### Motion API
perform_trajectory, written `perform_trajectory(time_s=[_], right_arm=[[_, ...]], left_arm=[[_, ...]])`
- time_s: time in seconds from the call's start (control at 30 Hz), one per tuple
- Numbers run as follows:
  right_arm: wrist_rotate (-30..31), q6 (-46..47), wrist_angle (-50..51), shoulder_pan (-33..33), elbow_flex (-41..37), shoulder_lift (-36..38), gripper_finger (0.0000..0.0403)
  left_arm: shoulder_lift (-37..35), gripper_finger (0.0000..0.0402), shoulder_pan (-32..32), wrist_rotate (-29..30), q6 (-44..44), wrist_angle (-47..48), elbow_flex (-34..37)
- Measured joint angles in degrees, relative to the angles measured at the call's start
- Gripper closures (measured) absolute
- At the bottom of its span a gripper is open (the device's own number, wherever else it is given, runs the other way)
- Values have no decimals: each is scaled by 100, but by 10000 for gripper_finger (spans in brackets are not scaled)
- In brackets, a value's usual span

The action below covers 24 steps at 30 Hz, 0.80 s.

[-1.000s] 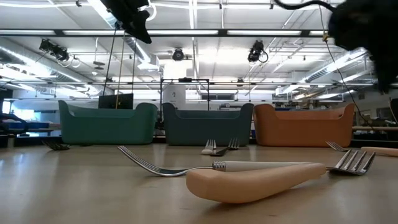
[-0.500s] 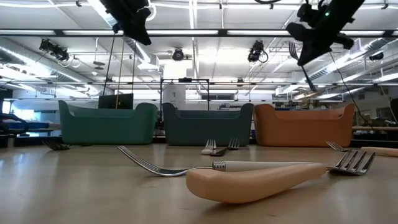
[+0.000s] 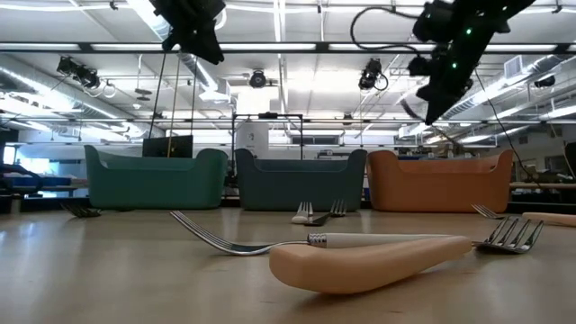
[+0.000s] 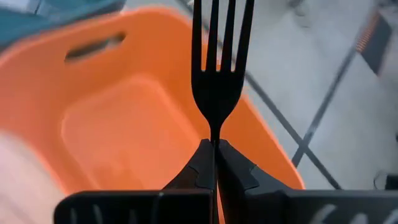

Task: Sort silverware by color (type)
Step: Put the black fork into the orange bin, then put the white fork into the dark blue bin

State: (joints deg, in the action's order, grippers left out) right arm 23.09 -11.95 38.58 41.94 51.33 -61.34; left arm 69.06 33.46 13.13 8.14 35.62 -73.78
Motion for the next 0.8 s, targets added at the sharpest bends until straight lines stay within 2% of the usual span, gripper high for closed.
perform_trajectory(time_s=[0.1, 0.23, 0.67, 0.8], right_arm=[[-297, -887, 197, 125, 0, -279, 394], [-174, -1663, 387, 139, 0, -646, 379], [277, -1920, 375, 176, 0, -1344, 329], [288, -1834, 318, 176, 0, -1338, 320]], left_arm=[[0, 299, -136, 0, 99, 2, 0], [0, 299, -297, 2, 293, 36, 0], [0, 299, -711, 6, 339, 323, 0], [63, 299, -711, 15, 893, 309, 0]])
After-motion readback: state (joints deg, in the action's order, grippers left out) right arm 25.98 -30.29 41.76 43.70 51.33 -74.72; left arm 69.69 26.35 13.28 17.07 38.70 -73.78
